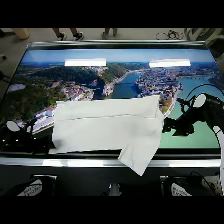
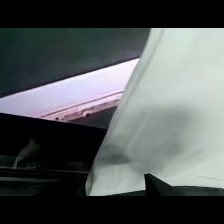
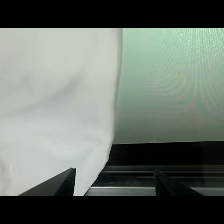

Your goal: Fold the shirts.

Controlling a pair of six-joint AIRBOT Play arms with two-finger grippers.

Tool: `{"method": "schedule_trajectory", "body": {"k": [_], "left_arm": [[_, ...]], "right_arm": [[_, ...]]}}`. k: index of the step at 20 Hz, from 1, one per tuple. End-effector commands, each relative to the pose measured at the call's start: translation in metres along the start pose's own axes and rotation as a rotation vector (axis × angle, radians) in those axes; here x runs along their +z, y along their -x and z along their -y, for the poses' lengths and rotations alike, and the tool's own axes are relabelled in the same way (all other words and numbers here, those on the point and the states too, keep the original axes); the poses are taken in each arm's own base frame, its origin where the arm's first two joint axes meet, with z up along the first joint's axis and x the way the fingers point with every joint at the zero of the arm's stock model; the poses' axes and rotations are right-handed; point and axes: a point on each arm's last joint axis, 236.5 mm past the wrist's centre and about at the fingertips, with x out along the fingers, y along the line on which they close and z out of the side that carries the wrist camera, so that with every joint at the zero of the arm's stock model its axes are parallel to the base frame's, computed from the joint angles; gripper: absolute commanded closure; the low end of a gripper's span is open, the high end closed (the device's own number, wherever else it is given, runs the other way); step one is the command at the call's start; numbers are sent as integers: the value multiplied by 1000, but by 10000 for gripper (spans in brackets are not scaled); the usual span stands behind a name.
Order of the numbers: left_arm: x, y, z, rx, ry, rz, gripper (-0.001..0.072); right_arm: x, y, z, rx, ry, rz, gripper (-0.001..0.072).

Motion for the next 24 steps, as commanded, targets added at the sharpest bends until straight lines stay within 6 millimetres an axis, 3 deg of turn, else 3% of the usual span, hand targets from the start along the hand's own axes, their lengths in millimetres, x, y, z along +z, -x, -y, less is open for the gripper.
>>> {"method": "schedule_trajectory", "body": {"k": [1,4,6,8,10,13,15,17,18,19,21,22,24], "left_arm": [[11,-11,8,-48,36,45,355],[18,-10,17,-84,31,74,678],[17,-10,19,-82,24,73,682],[17,-9,19,-82,10,77,682],[17,-8,20,-82,5,81,682],[14,-6,21,-84,1,77,681],[14,-5,21,-84,-1,81,682],[15,-5,21,-84,-1,85,682],[16,-5,21,-84,-1,88,682],[16,-5,21,-83,-1,91,682],[21,1,22,-84,-18,112,682],[30,14,27,-87,-47,156,683],[55,64,43,-96,-125,304,684]], "right_arm": [[-7,-1,-1,5,9,-19,221],[-36,-9,-1,17,22,-39,162],[-67,-30,-7,67,17,-77,155],[-84,-58,-18,139,-14,-83,168],[-85,-77,-32,223,-45,-60,185],[-82,-99,-26,216,-88,-43,190],[-81,-106,-28,228,-110,-57,231],[-79,-110,-29,237,-118,-59,353],[-79,-111,-30,241,-124,-66,472],[-81,-111,-31,247,-126,-79,666],[-87,-101,-38,271,-63,-93,691],[-84,-88,-42,279,-14,-71,691],[-60,-44,-54,290,57,34,691]]}}
